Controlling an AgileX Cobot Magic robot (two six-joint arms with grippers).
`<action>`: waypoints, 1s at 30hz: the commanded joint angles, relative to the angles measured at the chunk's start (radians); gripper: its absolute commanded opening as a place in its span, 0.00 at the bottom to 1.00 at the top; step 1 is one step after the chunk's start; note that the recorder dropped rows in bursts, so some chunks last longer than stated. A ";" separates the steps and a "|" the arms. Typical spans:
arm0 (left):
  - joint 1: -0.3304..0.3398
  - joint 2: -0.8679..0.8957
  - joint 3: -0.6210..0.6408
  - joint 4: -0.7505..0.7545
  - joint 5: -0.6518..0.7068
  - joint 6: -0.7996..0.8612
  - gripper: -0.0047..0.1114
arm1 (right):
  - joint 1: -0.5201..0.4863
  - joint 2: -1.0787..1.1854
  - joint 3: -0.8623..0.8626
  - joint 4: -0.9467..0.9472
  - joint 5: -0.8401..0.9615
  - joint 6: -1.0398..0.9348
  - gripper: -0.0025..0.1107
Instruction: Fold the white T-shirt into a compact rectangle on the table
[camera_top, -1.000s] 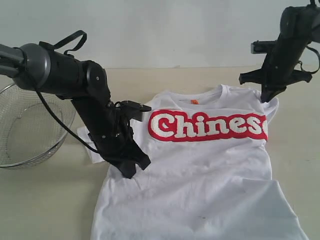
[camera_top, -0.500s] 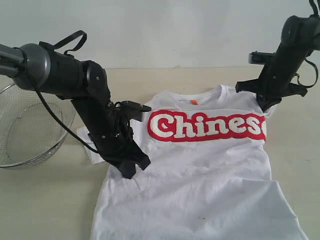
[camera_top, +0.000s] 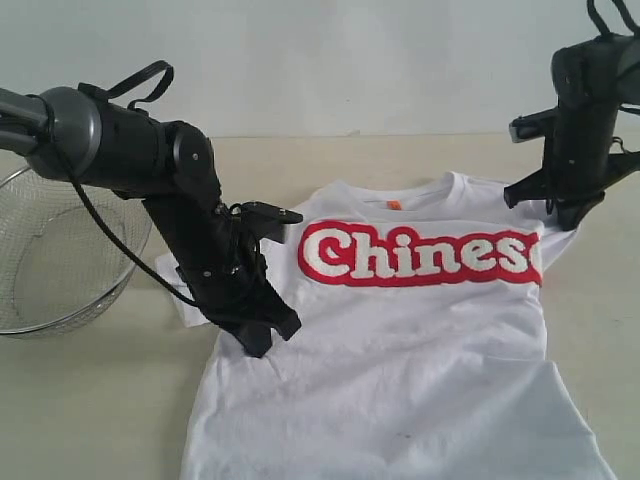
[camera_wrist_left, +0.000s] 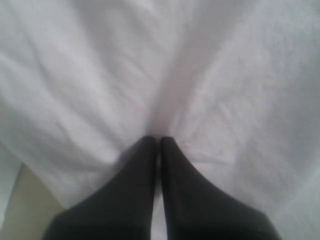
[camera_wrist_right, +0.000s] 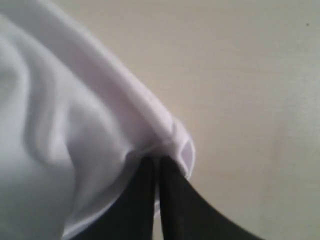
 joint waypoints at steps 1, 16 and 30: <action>-0.008 0.021 0.012 0.028 0.034 -0.011 0.08 | -0.013 0.016 0.015 -0.137 0.003 0.025 0.02; -0.008 -0.013 0.012 0.032 0.050 -0.011 0.08 | -0.013 -0.088 -0.128 0.179 0.033 0.021 0.02; 0.025 -0.100 -0.093 0.054 -0.007 -0.035 0.08 | 0.001 -0.205 0.105 0.737 -0.022 -0.264 0.02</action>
